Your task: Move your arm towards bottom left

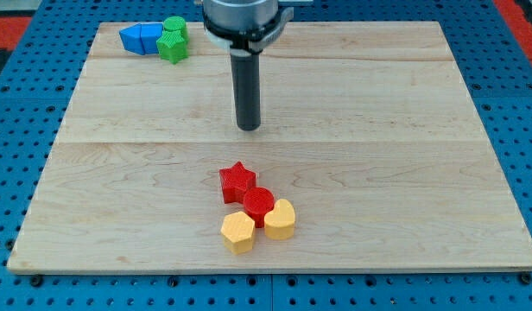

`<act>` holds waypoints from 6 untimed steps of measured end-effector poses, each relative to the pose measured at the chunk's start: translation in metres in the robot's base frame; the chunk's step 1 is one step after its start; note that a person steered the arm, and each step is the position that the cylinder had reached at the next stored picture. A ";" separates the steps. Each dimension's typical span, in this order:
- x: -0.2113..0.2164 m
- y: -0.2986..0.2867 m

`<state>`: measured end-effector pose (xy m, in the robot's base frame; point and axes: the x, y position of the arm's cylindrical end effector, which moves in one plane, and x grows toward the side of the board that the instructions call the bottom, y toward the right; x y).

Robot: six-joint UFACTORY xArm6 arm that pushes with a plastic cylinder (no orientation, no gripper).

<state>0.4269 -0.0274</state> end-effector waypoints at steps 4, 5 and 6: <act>0.110 -0.165; 0.157 -0.171; 0.191 -0.177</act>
